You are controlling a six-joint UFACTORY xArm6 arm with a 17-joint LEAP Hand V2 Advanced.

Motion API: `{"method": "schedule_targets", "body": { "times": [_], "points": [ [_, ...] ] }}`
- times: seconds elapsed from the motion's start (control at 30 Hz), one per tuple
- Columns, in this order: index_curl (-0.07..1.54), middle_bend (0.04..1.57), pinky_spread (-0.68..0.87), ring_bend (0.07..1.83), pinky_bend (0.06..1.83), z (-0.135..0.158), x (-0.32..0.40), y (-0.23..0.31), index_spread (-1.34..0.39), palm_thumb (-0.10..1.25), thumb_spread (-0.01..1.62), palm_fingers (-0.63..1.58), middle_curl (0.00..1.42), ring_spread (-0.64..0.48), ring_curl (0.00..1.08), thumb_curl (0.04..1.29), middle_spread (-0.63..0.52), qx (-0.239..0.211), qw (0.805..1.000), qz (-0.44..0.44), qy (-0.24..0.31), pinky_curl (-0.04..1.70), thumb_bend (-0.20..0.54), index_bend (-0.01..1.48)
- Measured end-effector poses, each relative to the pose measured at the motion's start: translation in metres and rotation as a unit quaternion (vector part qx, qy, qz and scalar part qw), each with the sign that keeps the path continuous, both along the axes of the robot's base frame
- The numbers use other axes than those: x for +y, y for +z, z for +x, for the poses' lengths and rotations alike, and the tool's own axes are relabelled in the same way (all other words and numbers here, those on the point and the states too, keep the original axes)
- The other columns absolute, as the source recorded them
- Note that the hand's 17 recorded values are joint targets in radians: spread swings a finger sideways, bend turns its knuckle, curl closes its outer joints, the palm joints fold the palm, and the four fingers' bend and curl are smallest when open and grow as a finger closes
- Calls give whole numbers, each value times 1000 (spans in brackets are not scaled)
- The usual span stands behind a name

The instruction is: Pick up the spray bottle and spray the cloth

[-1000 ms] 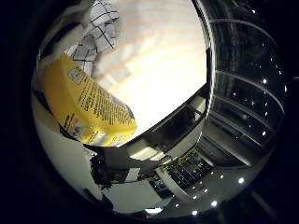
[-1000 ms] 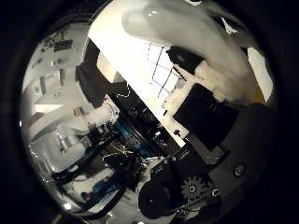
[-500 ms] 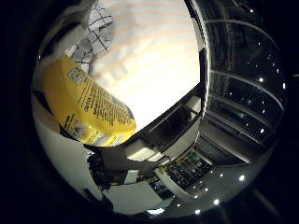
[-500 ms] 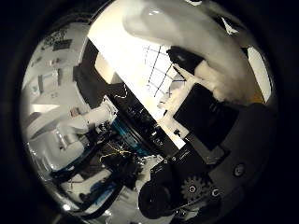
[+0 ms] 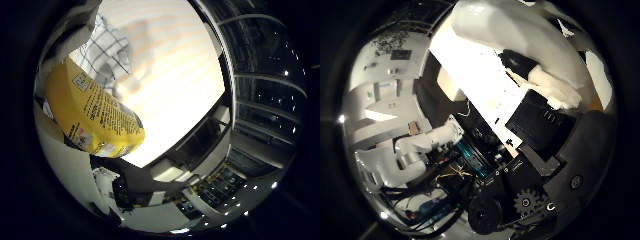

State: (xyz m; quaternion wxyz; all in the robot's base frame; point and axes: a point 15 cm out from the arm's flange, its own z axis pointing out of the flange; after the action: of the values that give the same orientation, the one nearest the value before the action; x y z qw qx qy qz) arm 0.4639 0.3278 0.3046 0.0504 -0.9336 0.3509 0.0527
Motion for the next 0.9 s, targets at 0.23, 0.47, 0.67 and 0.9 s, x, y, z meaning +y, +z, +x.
{"method": "schedule_targets", "body": {
  "times": [0.23, 0.47, 0.67, 0.9],
  "points": [
    [723, 1397, -134, 1453, 1004, 16, 41, 37, -177, 1057, 897, 1164, 637, -183, 677, 823, -94, -2, 989, 141, -49, 1483, -13, 1209],
    [724, 1396, -135, 1447, 1002, 26, 81, 72, -176, 1064, 910, 1165, 637, -182, 676, 825, -94, 52, 948, 299, -98, 1485, -14, 1208],
    [724, 1395, -135, 1448, 1000, 34, 114, 97, -178, 1068, 913, 1168, 636, -181, 676, 823, -94, 88, 898, 418, -106, 1486, -13, 1206],
    [722, 1394, -136, 1452, 999, 30, 156, 77, -185, 1074, 911, 1169, 636, -178, 670, 829, -94, 130, 857, 490, -93, 1488, -13, 1195]
  ]
}}
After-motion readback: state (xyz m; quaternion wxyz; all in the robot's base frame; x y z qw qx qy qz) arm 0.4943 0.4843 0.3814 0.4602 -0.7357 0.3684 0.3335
